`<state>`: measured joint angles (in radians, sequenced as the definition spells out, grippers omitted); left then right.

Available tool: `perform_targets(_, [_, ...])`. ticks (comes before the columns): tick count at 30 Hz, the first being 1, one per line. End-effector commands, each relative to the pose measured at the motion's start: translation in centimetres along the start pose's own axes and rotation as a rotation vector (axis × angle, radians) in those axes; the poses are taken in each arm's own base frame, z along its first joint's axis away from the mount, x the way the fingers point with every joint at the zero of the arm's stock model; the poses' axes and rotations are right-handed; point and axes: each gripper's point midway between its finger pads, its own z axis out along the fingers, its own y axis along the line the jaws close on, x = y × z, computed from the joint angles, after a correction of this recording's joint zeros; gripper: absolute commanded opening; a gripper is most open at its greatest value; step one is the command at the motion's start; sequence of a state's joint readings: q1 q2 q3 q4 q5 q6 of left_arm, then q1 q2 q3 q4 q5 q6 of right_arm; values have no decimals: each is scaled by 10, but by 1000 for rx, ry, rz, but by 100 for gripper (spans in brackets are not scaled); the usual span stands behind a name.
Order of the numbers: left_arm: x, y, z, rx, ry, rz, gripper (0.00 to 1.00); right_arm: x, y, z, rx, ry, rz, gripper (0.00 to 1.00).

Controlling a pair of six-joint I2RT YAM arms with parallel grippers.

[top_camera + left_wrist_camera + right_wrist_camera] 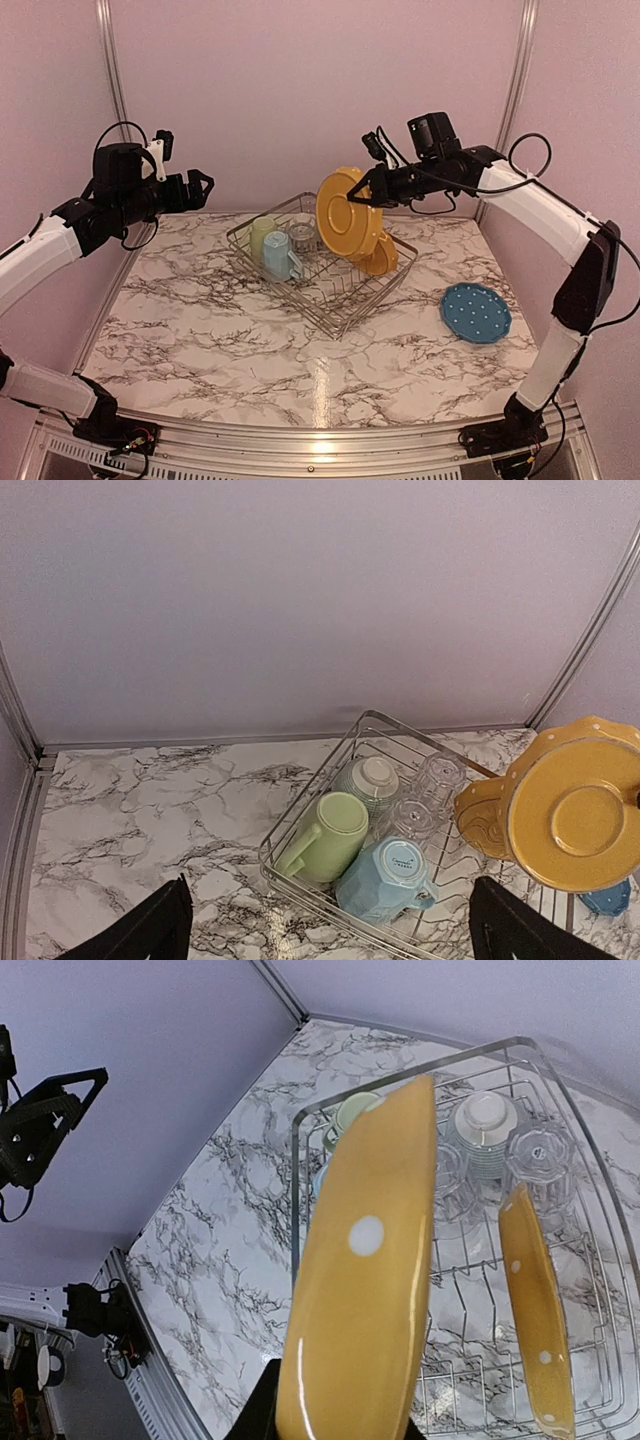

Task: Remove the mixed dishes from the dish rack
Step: Place the plate in the corner of the board.

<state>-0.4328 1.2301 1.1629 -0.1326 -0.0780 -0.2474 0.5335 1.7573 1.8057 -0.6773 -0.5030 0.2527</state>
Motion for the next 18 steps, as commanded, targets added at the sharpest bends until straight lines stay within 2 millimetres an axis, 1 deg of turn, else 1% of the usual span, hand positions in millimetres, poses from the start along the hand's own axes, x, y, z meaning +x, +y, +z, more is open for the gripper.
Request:
perform_targets(1, [1,-2,0,11,7,-6,99,-50,62,-55,-201,-219,-55,0])
perform_targets(2, [1,-2,0,11,6,-6,99,-48,67,-60,-225,-225,-48,0])
perform_targets(4, [1,-2,0,13,7,-8,99,-52,77,-79,-254,-267,-48,0])
perform_targets(7, [0,-3,-1,16,6,-10,99,-57,79,-107,-271,-337,-32,0])
perform_targets(11, [0,-3,-1,20,6,-12,99,-60,67,-144,-210,-420,-25,0])
perform_targets(13, [1,-3,0,18,6,-12,99,-62,62,-165,-158,-468,-25,0])
perform_targets(18, [3,-2,1,12,9,-14,99,-63,41,-220,70,-576,-31,0])
